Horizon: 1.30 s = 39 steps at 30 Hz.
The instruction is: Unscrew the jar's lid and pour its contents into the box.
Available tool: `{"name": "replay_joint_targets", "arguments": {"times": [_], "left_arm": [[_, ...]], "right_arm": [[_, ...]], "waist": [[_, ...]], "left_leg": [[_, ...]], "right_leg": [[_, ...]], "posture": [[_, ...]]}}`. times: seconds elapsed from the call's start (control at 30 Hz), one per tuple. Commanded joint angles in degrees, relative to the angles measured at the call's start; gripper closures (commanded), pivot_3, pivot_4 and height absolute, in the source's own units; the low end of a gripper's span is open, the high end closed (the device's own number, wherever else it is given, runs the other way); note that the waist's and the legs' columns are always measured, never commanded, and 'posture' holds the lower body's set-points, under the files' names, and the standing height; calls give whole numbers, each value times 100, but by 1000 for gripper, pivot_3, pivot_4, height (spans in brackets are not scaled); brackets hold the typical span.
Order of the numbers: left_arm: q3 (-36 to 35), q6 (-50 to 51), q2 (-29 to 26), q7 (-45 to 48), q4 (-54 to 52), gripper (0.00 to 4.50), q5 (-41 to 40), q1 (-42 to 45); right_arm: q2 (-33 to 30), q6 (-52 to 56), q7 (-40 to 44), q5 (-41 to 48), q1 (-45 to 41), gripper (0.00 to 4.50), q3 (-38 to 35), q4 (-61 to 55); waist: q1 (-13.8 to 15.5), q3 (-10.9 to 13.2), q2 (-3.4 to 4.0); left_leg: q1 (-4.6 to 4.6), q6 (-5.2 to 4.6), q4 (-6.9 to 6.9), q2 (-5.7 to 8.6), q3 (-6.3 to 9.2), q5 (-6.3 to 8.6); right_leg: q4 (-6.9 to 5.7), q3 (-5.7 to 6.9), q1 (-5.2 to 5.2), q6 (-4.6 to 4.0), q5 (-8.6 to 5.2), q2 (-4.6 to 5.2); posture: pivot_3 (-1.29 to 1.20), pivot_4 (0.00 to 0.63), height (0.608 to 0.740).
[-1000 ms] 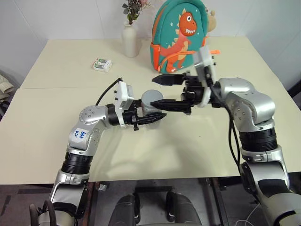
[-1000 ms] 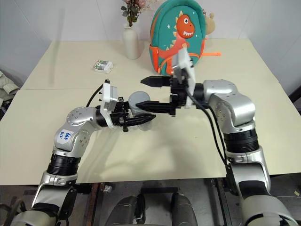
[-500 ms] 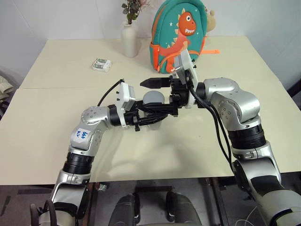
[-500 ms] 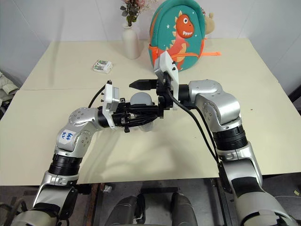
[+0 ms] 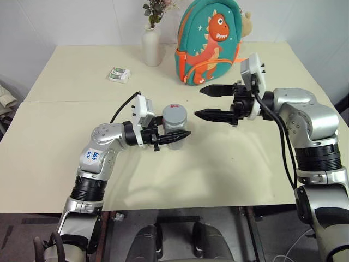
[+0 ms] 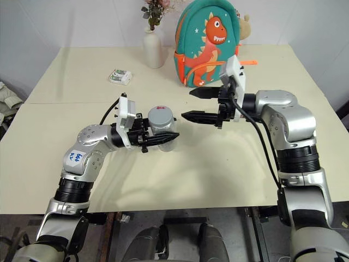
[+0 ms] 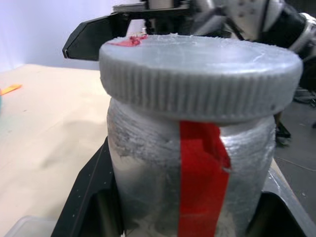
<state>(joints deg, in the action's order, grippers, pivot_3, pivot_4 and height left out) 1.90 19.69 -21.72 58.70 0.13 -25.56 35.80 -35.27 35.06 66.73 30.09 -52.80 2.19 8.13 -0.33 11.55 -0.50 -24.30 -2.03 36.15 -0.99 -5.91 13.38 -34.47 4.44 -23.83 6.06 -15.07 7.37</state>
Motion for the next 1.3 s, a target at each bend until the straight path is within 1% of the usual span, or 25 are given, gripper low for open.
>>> {"name": "replay_joint_targets", "arguments": {"times": [0.03,0.23,0.4,0.5,0.6,0.8,1.0,1.3], "left_arm": [[-32,-85,-35,60,-277,2446,-131,53],[-43,-70,-40,44,-285,2446,-122,44],[-44,-52,-44,27,-308,2446,-127,44],[-27,-23,-15,-4,-340,2446,-136,55],[-4,-11,15,-17,-354,2446,-134,56],[27,29,57,-16,-380,2446,-145,62],[21,30,62,-20,-366,2446,-148,82],[0,29,45,-22,-384,2446,-143,60]], "right_arm": [[-93,-54,69,87,-76,13,-224,-102],[-125,298,505,641,35,13,-296,-677],[314,444,66,687,-82,13,-132,-1025],[653,507,-258,570,-161,13,117,-1262],[824,551,-413,520,-190,13,261,-1380],[1079,461,-648,311,-348,13,452,-1227],[1045,426,-661,157,-339,13,504,-1163],[592,382,-453,99,-168,13,339,-1062]], "waist": [[-22,0,0],[11,0,0],[3,0,0],[5,0,0],[8,0,0],[8,0,0],[5,0,0],[5,0,0]], "left_leg": [[1,1,-2,-2,-1,0],[0,1,2,-5,0,0],[1,0,3,-4,0,1],[1,3,2,-5,3,-1],[0,3,2,-4,2,0],[-1,1,1,-1,1,1],[-1,1,1,-1,1,1],[-1,-1,2,1,-1,1]], "right_leg": [[-1,-1,0,0,0,-2],[-2,1,0,0,0,-7],[-5,0,0,0,0,-1],[-10,0,-2,0,0,-1],[-8,0,-3,0,0,2],[-6,0,-3,0,0,3],[-6,0,-3,0,0,3],[-6,0,-3,0,0,1]], "posture": [[0,150,740],[0,150,740],[0,150,740],[0,150,740],[0,150,740],[0,150,740],[0,150,740],[0,150,740]]}}
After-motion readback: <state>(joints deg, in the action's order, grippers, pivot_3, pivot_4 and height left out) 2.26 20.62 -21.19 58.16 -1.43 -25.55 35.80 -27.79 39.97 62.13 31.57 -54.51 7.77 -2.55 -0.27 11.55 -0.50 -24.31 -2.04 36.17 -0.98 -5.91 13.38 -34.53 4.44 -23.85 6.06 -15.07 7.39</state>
